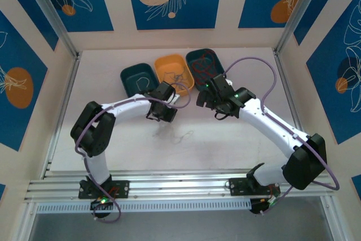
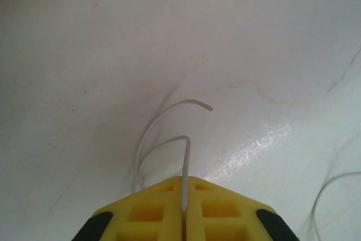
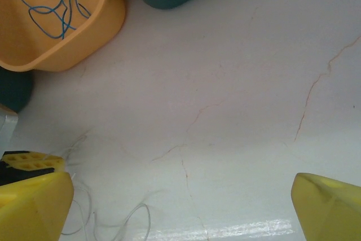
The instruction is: Untangle the cables
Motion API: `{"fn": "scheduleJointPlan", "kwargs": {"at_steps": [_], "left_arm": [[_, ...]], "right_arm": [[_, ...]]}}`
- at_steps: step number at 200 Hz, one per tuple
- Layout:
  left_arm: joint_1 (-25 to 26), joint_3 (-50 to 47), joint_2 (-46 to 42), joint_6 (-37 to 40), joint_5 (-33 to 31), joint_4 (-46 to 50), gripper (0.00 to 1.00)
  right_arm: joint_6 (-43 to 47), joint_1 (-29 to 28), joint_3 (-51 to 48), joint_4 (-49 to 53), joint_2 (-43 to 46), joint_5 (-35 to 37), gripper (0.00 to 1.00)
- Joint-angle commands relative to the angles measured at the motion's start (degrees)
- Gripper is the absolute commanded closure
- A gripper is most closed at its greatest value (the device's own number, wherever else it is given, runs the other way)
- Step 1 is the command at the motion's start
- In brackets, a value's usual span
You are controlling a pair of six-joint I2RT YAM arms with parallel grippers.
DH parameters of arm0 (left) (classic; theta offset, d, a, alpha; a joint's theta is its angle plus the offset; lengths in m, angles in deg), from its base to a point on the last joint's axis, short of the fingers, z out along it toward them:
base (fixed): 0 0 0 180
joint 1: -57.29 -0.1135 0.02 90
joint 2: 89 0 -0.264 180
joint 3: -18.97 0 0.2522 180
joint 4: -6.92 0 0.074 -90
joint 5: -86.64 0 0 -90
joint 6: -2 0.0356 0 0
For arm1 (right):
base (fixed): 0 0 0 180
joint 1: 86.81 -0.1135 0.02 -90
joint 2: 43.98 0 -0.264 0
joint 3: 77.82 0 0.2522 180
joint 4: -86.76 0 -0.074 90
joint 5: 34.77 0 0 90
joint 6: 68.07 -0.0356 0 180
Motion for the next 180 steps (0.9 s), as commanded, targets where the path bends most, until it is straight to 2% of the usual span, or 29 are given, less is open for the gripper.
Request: {"fn": "scheduleJointPlan", "kwargs": {"at_steps": [1,84,133,161,180], "left_arm": [[0.5,1.5,-4.3,0.0,-0.7,0.9,0.98],[0.3,-2.7,-20.7,-4.0,3.1,-2.5,1.00],[0.1,-4.8,-25.6,-6.3,4.9,-4.4,1.00],[-0.2,-5.5,-27.3,-7.7,5.2,-5.6,1.00],[-0.3,-5.8,-28.3,-8.5,4.6,-5.6,1.00]], "right_arm": [[0.1,0.3,-1.4,-2.3,1.6,-1.8,0.01],[7.2,-1.8,-13.3,-19.2,6.8,-19.3,0.01],[9.4,-4.3,-17.8,-28.4,5.6,-25.2,0.12],[9.8,-5.8,-17.0,-30.1,1.9,-27.7,0.24],[10.8,-8.3,-17.0,-31.7,0.4,-27.1,0.26]]}}
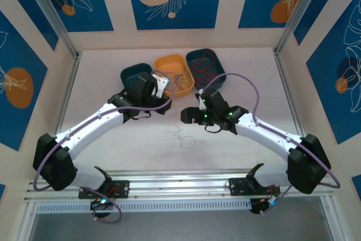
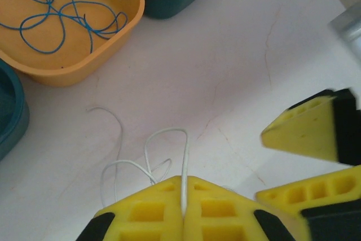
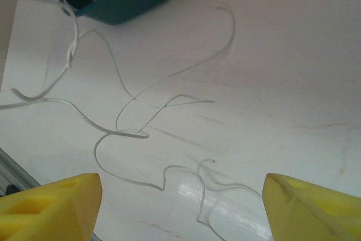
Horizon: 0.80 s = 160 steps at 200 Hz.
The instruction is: Untangle the cables
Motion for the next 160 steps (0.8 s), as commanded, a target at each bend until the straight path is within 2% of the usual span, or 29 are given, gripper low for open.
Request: {"fn": "scheduleJointPlan", "kwargs": {"at_steps": [1,29,70,105,114,134,160], "left_arm": [[-0.3,-0.8,-2.5,-2.0,0.8,-1.5,1.00],[-0.4,-1.3,-3.8,-3.0,0.1,-1.7,1.00],[-0.5,-1.0,-5.1,-3.0,0.1,-0.9,1.00],[-0.5,-1.0,-6.5,-2.9,-0.3,0.2,1.00],[-0.6,-1.0,-6.8,-2.9,-0.5,0.5,1.00],[-0.7,-1.2,-7.9,-2.9,-1.3,1.0,1.00],[-1.0,-1.4,-9.5,-2.8,-2.4,1.6,1.00]], "right_arm": [[1.9,-2.6,0.2,-3.7,-1.8,-2.4,0.26],[3.7,-6.0,-0.2,-5.4,-3.7,-0.8,0.30],[6.6,-10.6,-0.2,-7.1,-7.6,4.4,0.30],[7.0,-12.7,2.7,-5.6,-12.5,11.1,0.33],[6.7,-12.9,3.4,-5.3,-13.5,12.7,0.38],[5.6,-12.8,4.2,-5.1,-14.6,15.6,0.59],[4.1,-12.2,3.3,-5.4,-13.9,17.4,0.81]]}}
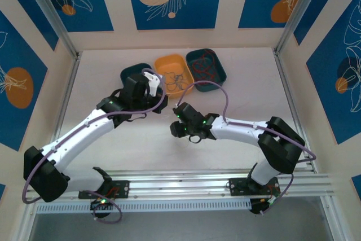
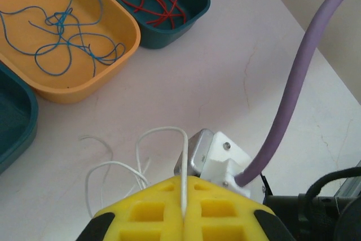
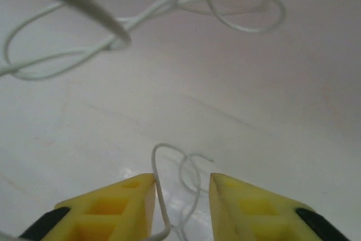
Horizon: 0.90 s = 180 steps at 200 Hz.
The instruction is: Untangle the cables
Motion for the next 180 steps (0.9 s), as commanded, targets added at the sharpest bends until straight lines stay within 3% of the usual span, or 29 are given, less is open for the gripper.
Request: {"fn": "scheduleJointPlan", "kwargs": {"at_steps": [1,17,42,180], "left_arm": [[-0.6,-0.6,-2.6,-0.1,-1.7,1.8,1.00],[-0.9,-0.6,-3.5,0.1,-2.3,2.3,1.00],[-1.3,-0.6,-5.1,0.7,-3.9,3.6,1.00],[-5.4,-3.4,-15.4,4.5,-15.9,9.3,1.00]], "right_arm": [[-1.1,0.5,0.9,0.0,0.7,4.3,0.82],[-2.6,1.4,-0.2,0.2,1.7,5.0,0.93],[-5.3,3.4,-2.4,0.7,4.0,5.3,1.00],[-16.3,16.3,-6.6,14.1,11.0,6.9,1.00]]}}
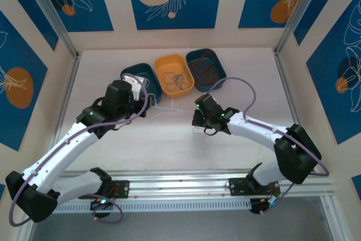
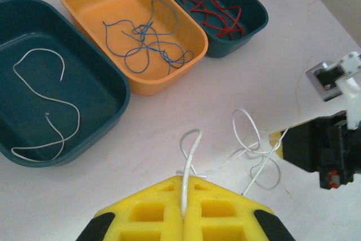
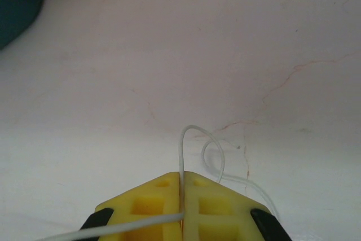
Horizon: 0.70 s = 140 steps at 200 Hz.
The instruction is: Untangle the cables
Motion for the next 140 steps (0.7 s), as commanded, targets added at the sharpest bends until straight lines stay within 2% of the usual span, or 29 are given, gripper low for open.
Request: {"fn": "scheduleJointPlan", "kwargs": {"at_steps": [1,32,47,57,72,111,127,140], "left_arm": [[-2.0,0.2,-3.5,2.4,-6.0,1.9,1.00],[-2.8,0.4,-4.8,3.2,-8.0,3.1,1.00],[-3.0,0.1,-5.4,3.4,-7.0,2.2,1.00],[-3.0,-0.1,-5.5,3.7,-5.0,1.2,1.00],[-3.0,-0.4,-5.3,4.2,-0.6,-0.7,1.00],[-3.0,0.1,-3.6,3.8,11.8,-5.2,1.00],[-3.0,1.1,-3.0,3.9,13.5,-5.3,1.00],[-3.1,1.6,-2.8,4.0,13.6,-5.1,1.00]], "right_arm": [[-3.3,3.2,-2.1,7.7,1.9,3.4,1.00],[-4.1,6.7,-3.4,10.7,5.1,4.1,1.00],[-0.3,7.5,-4.5,8.9,7.3,1.3,1.00],[2.4,7.2,-5.5,6.7,9.3,-1.1,0.82],[5.4,6.7,-6.4,4.4,11.9,-5.3,0.67],[8.4,5.1,-5.5,4.3,16.2,-9.1,0.53],[8.6,5.1,-4.9,2.6,17.0,-13.5,0.42],[7.9,5.1,-3.6,1.6,16.8,-16.7,0.40]]}}
